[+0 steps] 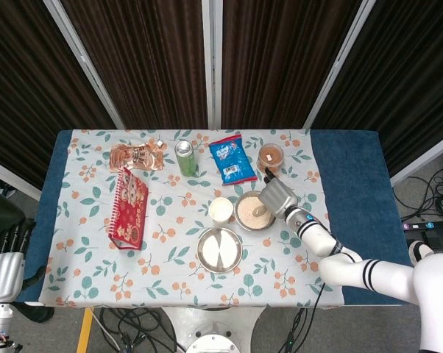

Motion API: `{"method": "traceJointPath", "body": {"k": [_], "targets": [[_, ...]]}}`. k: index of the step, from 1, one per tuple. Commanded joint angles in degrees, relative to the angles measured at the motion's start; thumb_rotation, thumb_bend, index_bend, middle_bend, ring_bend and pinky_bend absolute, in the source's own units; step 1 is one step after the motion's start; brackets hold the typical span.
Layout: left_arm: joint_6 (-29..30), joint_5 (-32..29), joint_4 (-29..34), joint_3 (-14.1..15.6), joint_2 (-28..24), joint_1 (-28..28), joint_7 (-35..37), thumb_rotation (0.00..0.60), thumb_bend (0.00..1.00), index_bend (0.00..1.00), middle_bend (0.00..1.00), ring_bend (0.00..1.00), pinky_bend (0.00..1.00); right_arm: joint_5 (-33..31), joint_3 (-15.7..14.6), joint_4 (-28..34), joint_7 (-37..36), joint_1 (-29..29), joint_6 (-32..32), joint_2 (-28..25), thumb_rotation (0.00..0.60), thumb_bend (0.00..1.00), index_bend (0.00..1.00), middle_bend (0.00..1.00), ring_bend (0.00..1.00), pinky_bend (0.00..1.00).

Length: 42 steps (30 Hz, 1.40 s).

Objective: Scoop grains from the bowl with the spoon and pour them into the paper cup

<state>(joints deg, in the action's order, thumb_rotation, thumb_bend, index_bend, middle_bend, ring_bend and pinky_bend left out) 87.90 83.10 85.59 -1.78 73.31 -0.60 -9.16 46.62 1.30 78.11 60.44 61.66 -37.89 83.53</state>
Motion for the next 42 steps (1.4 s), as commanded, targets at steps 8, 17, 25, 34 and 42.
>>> {"method": "traceJointPath", "body": {"k": [8, 17, 25, 34, 42], "targets": [[-0.34, -0.26, -0.85, -0.14, 0.29, 0.00, 0.78, 0.600, 0.26, 0.13, 0.10, 0.05, 0.11, -11.51, -5.55, -3.59, 11.31, 8.03, -3.75, 5.18, 0.600, 0.37, 0.63, 0.60, 0.18, 0.00], [-0.50, -0.53, -1.16, -0.26, 0.34, 0.08, 1.10, 0.600, 0.26, 0.13, 0.10, 0.05, 0.11, -10.65, -4.86, -5.35, 6.63, 8.78, -4.43, 7.60, 0.600, 0.37, 0.63, 0.60, 0.18, 0.00], [-0.74, -0.37, -1.06, -0.08, 0.53, 0.02, 0.69, 0.600, 0.26, 0.13, 0.10, 0.05, 0.11, -2.18, -4.54, -0.67, -4.77, 3.39, -8.75, 4.03, 0.600, 0.37, 0.63, 0.60, 0.18, 0.00], [-0.37, 0.02, 0.14, -0.09, -0.03, 0.02, -0.56, 0.600, 0.26, 0.13, 0.10, 0.05, 0.11, 8.69, -4.06, -2.29, -20.75, -4.28, -12.71, 2.91, 0.600, 0.37, 0.63, 0.60, 0.19, 0.00], [-0.17, 0.30, 1.22, -0.40, -0.62, -0.27, -1.58, 0.600, 0.26, 0.13, 0.10, 0.05, 0.11, 14.32, -2.65, -3.17, -29.36, -8.06, -14.27, 0.66, 0.600, 0.37, 0.63, 0.60, 0.19, 0.00]]}}
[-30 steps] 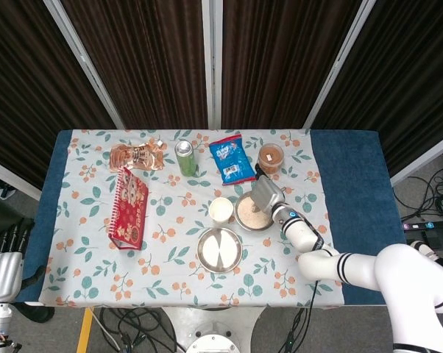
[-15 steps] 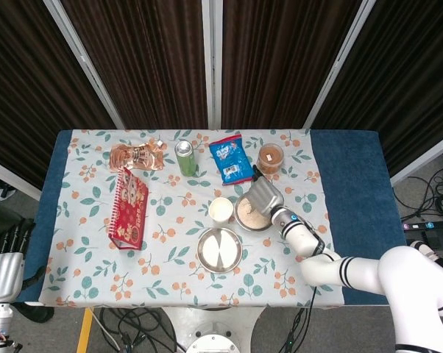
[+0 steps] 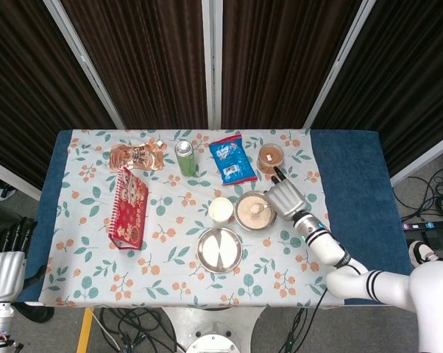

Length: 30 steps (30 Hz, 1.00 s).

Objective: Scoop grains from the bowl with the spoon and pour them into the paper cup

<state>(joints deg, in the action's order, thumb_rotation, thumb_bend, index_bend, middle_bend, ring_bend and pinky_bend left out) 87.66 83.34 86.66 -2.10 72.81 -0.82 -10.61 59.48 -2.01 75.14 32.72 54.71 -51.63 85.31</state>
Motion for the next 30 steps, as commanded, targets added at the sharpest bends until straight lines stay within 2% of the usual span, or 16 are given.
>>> {"method": "traceJointPath", "body": {"k": [1, 9, 17, 23, 30], "targets": [[0.07, 0.05, 0.26, -0.12, -0.17, -0.09, -0.21, 0.600, 0.26, 0.13, 0.10, 0.05, 0.11, 1.81, 0.92, 0.01, -2.08, -1.25, -0.52, -1.47, 0.600, 0.37, 0.63, 0.60, 0.19, 0.00], [0.06, 0.15, 0.60, -0.16, -0.24, -0.22, -0.43, 0.600, 0.26, 0.13, 0.10, 0.05, 0.11, 3.65, 3.78, 2.71, -3.05, -0.77, 0.53, -3.22, 0.600, 0.37, 0.63, 0.60, 0.19, 0.00], [0.27, 0.11, -0.09, -0.25, 0.03, -0.14, 0.34, 0.600, 0.26, 0.13, 0.10, 0.05, 0.11, 3.19, 7.10, 3.46, -0.77, 2.46, 3.57, -1.56, 0.600, 0.37, 0.63, 0.60, 0.19, 0.00], [0.61, -0.17, -0.85, -0.26, 0.27, 0.25, 1.26, 0.600, 0.26, 0.13, 0.10, 0.05, 0.11, 1.16, 8.40, 2.09, 4.47, 6.26, 6.94, 0.70, 0.600, 0.37, 0.63, 0.60, 0.19, 0.00], [1.16, -0.15, -1.47, -0.10, 0.79, 0.74, 1.91, 0.600, 0.26, 0.13, 0.10, 0.05, 0.11, -2.86, 8.35, 1.50, 14.62, 11.21, 9.02, 2.32, 0.600, 0.37, 0.63, 0.60, 0.19, 0.00]]}}
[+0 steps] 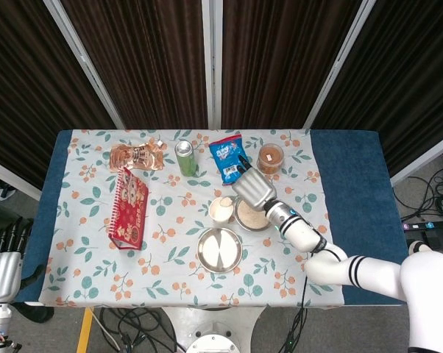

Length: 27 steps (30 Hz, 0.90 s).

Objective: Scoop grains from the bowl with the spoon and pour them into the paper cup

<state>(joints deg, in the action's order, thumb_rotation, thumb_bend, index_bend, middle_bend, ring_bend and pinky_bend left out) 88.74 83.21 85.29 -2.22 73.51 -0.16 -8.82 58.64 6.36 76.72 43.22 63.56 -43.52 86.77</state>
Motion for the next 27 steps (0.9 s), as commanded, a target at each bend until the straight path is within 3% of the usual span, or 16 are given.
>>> {"method": "traceJointPath", "body": {"k": [1, 13, 27], "targets": [[0.13, -0.03, -0.17, 0.02, 0.13, 0.13, 0.20, 0.600, 0.26, 0.13, 0.10, 0.05, 0.11, -2.42, -0.23, 0.24, 5.61, 2.94, 0.91, 0.85, 0.600, 0.37, 0.63, 0.60, 0.19, 0.00], [0.32, 0.28, -0.92, 0.05, 0.66, 0.26, 0.79, 0.600, 0.26, 0.13, 0.10, 0.05, 0.11, -4.43, -5.45, 3.37, 24.31, 9.40, -0.64, -0.54, 0.600, 0.37, 0.64, 0.60, 0.19, 0.00], [0.34, 0.01, -1.41, 0.02, 1.10, 0.58, 1.26, 0.600, 0.26, 0.13, 0.10, 0.05, 0.11, 11.18, -10.77, 0.55, 31.36, 11.09, -4.04, 0.03, 0.600, 0.37, 0.63, 0.60, 0.19, 0.00]]}}
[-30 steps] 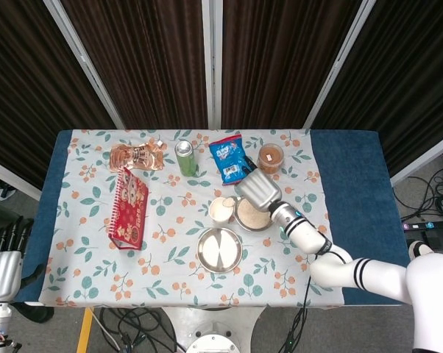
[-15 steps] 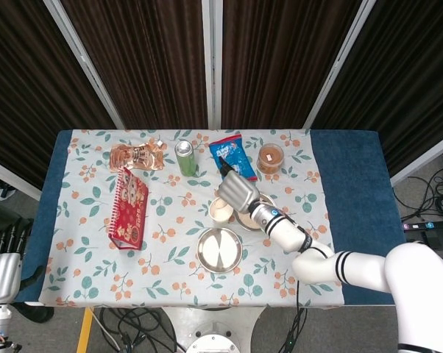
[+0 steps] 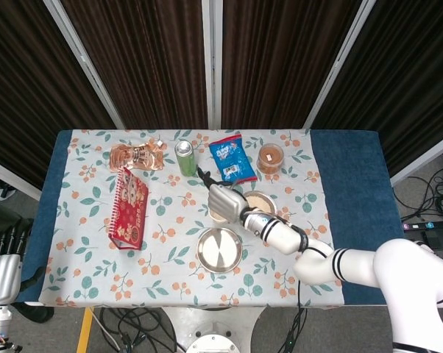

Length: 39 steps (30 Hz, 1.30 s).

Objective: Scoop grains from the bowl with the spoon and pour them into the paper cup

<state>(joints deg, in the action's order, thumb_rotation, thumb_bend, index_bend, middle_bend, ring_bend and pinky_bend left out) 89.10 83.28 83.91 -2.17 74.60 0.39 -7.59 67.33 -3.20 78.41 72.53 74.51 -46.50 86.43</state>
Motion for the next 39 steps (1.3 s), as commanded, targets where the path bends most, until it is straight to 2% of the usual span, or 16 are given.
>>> {"method": "traceJointPath", "body": {"k": [1, 5, 12, 23, 28, 32, 36, 39], "targets": [[0.03, -0.09, -0.08, -0.03, 0.04, 0.07, 0.07, 0.600, 0.26, 0.13, 0.10, 0.05, 0.11, 3.26, -1.47, -1.39, 2.93, 0.11, -1.32, 0.50, 0.600, 0.37, 0.63, 0.60, 0.19, 0.00], [0.21, -0.04, -0.35, 0.04, 0.17, 0.27, 0.36, 0.600, 0.26, 0.13, 0.10, 0.05, 0.11, 4.55, -2.30, -1.97, 6.31, -0.30, -1.20, 0.88, 0.600, 0.37, 0.63, 0.59, 0.19, 0.00], [0.11, 0.35, -0.70, -0.09, 0.16, -0.01, 0.53, 0.600, 0.26, 0.13, 0.10, 0.05, 0.11, 4.09, -1.62, -1.08, 9.08, -1.37, -1.69, 1.41, 0.600, 0.37, 0.63, 0.59, 0.19, 0.00], [0.11, 0.65, -0.52, -0.26, 0.15, -0.27, 0.24, 0.600, 0.26, 0.13, 0.10, 0.05, 0.11, 3.35, 0.93, 2.91, 6.67, -4.43, -5.33, -1.13, 0.600, 0.37, 0.63, 0.59, 0.19, 0.00], [0.44, 0.82, 0.06, -0.06, -0.13, -0.02, -0.17, 0.600, 0.26, 0.13, 0.10, 0.05, 0.11, 2.74, 2.50, 4.74, 0.96, -7.19, -7.82, -1.70, 0.600, 0.37, 0.63, 0.58, 0.19, 0.00], [0.44, 0.86, 0.50, 0.06, -0.40, 0.06, -0.46, 0.600, 0.26, 0.13, 0.10, 0.05, 0.11, 3.72, 3.68, 8.39, -7.81, -10.93, -11.75, -2.75, 0.600, 0.36, 0.63, 0.58, 0.19, 0.00], [0.40, 1.21, 1.23, -0.02, -0.64, -0.21, -1.17, 0.600, 0.26, 0.13, 0.10, 0.05, 0.11, 5.75, 2.76, 13.90, -18.38, -14.89, -13.21, -3.87, 0.600, 0.35, 0.62, 0.57, 0.19, 0.00], [0.50, 1.47, 1.84, -0.08, -0.75, -0.37, -1.77, 0.600, 0.26, 0.13, 0.10, 0.05, 0.11, 8.56, 1.24, 14.49, -25.45, -17.22, -13.41, -2.60, 0.600, 0.35, 0.62, 0.57, 0.19, 0.00]]}}
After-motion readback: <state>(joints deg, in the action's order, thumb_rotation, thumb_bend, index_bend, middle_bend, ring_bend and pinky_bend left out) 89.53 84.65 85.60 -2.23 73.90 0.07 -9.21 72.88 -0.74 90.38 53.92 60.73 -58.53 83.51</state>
